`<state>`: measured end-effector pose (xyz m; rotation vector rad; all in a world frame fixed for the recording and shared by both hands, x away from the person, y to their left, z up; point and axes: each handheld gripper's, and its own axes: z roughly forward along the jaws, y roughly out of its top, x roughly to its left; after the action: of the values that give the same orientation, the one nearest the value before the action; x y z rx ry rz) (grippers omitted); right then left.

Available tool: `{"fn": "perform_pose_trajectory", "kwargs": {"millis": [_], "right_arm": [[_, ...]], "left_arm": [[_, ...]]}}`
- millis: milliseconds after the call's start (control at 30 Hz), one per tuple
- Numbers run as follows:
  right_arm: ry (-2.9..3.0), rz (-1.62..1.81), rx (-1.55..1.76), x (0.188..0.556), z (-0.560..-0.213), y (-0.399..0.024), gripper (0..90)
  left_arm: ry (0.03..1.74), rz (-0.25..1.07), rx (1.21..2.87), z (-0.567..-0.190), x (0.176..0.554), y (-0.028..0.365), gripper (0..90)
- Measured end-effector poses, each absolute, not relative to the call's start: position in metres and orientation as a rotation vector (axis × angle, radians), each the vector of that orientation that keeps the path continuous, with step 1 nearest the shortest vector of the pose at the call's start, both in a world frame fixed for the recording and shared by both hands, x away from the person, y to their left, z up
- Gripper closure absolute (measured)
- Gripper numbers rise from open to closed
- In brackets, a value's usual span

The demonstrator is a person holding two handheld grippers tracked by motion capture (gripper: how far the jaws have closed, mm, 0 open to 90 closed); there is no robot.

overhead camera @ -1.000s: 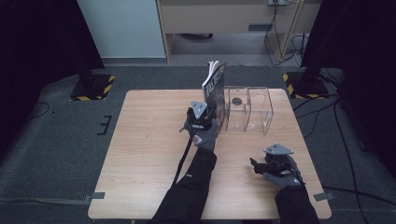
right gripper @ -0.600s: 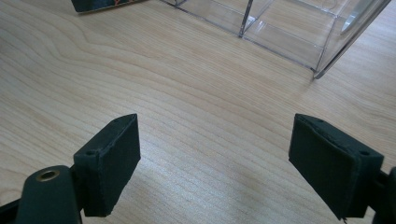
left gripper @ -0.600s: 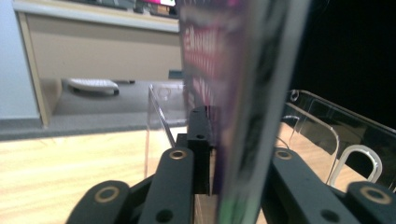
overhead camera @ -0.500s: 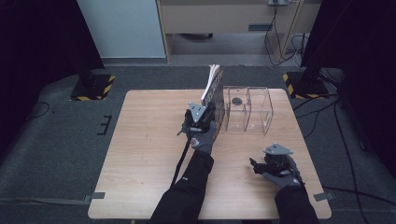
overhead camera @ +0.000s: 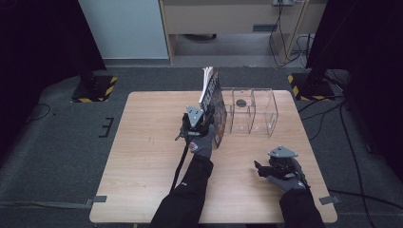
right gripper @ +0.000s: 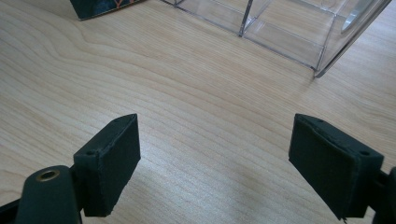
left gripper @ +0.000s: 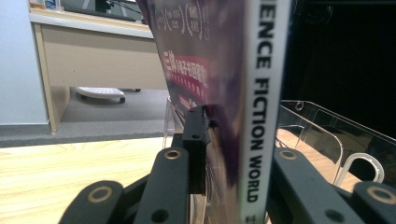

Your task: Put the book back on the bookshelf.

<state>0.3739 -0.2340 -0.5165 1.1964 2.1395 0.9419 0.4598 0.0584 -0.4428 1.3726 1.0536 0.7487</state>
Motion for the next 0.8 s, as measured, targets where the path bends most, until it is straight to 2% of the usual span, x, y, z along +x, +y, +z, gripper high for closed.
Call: {"fn": "perform_pose_trajectory", "kwargs": {"millis": [133,233,333,367,400,533,800], "right_arm": [[2.137,0.946,1.194,0.374,-0.516,-0.234,16.5],[2.136,0.945,1.196,0.374,-0.516,-0.234,16.6],[2.135,0.945,1.201,0.374,-0.517,-0.234,16.5],[2.137,0.944,1.199,0.375,-0.517,-0.235,16.5],[2.137,0.944,1.199,0.375,-0.517,-0.235,16.5],[2.132,0.938,1.208,0.375,-0.517,-0.236,16.6],[2.121,0.947,1.224,0.375,-0.518,-0.24,16.6]], "left_arm": [[1.047,0.75,1.377,-0.445,0.457,0.058,70.2],[1.043,0.752,1.388,-0.446,0.455,0.058,64.2],[1.021,0.745,1.397,-0.449,0.452,0.06,54.7],[1.011,0.738,1.403,-0.449,0.451,0.061,47.5],[1.003,0.736,1.408,-0.45,0.45,0.063,47.5],[0.987,0.698,1.424,-0.45,0.442,0.073,37.5],[0.905,0.664,1.475,-0.441,0.428,0.088,32.6]]}}
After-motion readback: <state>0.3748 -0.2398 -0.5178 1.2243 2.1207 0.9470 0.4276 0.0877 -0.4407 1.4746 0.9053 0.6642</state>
